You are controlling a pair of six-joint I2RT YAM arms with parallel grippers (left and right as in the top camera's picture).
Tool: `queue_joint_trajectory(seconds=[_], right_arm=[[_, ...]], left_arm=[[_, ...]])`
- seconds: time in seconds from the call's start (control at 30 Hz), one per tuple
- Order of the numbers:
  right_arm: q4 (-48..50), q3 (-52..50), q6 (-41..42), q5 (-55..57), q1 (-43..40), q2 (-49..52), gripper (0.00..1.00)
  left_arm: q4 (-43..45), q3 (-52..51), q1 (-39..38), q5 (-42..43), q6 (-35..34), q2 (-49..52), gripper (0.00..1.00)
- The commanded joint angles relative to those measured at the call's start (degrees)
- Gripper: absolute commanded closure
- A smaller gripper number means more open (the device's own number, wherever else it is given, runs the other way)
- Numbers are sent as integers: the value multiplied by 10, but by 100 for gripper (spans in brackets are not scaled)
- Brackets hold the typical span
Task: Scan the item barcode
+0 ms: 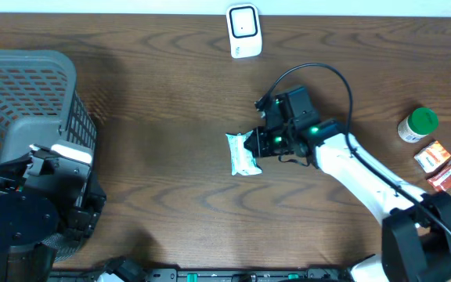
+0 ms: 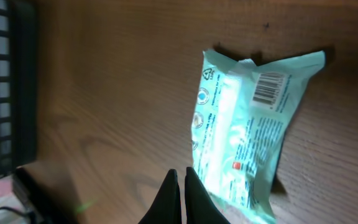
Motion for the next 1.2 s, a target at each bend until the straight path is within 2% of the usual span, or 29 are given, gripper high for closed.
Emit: queue_joint_trajectory(seconds=[0.0, 0.13, 0.27, 0.37, 0.53, 0.73, 0.93, 1.17], right_arm=[[15, 1, 15, 27, 20, 46, 99], [29, 1, 23, 50, 29, 104, 99], [-8, 1, 52, 125, 29, 156, 99], [-40, 1, 45, 138, 29, 168, 99], [-47, 6, -27, 69, 29, 134, 99], [-37, 25, -18, 33, 26, 38, 99], [15, 25, -14, 57, 26, 30, 99], [147, 35, 10, 112, 26, 107, 99]], left_arm=[[0, 0, 0, -5, 2, -3, 18], [0, 0, 0, -5, 2, -3, 18], [0, 0, 0, -5, 2, -3, 18], [0, 0, 0, -5, 2, -3, 18], [0, 0, 0, -5, 2, -3, 18], [0, 0, 0, -5, 2, -3, 18], [0, 0, 0, -5, 2, -3, 18], [0, 0, 0, -5, 2, -3, 18]])
